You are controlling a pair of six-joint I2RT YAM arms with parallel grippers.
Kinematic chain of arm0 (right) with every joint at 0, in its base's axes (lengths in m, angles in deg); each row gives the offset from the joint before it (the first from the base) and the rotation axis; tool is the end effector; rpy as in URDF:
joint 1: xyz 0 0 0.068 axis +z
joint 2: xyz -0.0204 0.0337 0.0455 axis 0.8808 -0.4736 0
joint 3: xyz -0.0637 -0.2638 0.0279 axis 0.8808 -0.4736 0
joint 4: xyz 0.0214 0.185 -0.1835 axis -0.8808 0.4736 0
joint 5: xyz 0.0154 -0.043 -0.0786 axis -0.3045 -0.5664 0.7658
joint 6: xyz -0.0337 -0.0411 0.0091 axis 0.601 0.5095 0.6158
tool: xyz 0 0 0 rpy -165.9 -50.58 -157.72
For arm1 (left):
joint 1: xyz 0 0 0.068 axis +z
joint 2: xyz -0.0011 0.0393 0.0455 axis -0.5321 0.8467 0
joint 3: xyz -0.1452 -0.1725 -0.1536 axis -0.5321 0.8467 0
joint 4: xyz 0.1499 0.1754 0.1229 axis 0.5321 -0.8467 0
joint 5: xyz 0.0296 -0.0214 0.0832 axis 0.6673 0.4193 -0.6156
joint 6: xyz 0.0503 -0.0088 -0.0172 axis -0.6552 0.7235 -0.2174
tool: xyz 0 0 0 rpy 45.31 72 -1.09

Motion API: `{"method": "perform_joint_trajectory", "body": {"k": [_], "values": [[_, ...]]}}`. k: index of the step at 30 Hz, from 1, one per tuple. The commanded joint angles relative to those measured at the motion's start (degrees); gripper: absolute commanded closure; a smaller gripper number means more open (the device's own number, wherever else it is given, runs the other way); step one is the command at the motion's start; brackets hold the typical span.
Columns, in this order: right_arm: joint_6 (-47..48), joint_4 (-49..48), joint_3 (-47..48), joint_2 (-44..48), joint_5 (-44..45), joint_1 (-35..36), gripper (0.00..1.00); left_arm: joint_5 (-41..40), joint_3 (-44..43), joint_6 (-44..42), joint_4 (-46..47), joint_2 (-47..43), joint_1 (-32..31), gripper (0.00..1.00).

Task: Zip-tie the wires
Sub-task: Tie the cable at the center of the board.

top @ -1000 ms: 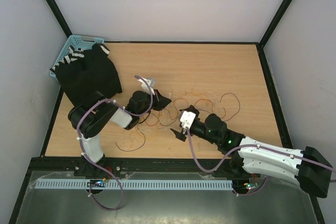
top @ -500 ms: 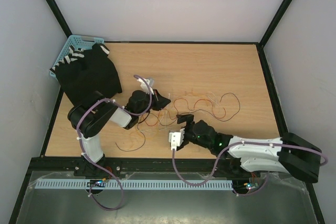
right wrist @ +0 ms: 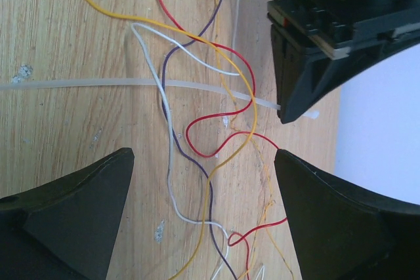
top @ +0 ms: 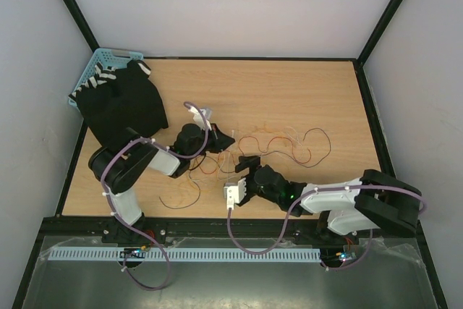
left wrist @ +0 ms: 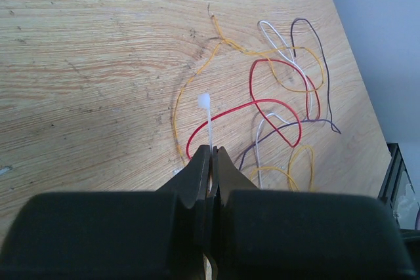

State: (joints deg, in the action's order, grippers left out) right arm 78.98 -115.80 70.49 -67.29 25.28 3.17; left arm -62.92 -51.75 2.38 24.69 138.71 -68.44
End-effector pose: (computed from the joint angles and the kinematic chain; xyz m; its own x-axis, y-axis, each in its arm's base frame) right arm 0.1022 0.2054 0.1538 0.5884 -0.6315 -0.5050 -0.6141 0.0574 -0.7872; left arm 0.2550 -0.1959 0.1378 -0.5836 -0.3586 -0.7286 0.4665 0.5864 -0.6622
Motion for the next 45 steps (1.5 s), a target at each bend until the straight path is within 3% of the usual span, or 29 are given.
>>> {"method": "perform_joint_trajectory", "body": {"k": [1,18,45], "values": [[4.04,-3.64,1.77,-3.36,0.92,0.41,0.01,1.44,-1.22,0.7,-1.33,-2.36,0.35,1.0],[10.13,-15.39,4.0,-15.78,1.53,0.2,0.01,1.76,-1.3,1.8,-2.58,-2.83,0.04,1.0],[16.21,-25.84,5.3,-23.35,0.55,0.24,0.01,1.12,-1.62,5.7,-4.55,-5.01,-1.05,1.0]]}}
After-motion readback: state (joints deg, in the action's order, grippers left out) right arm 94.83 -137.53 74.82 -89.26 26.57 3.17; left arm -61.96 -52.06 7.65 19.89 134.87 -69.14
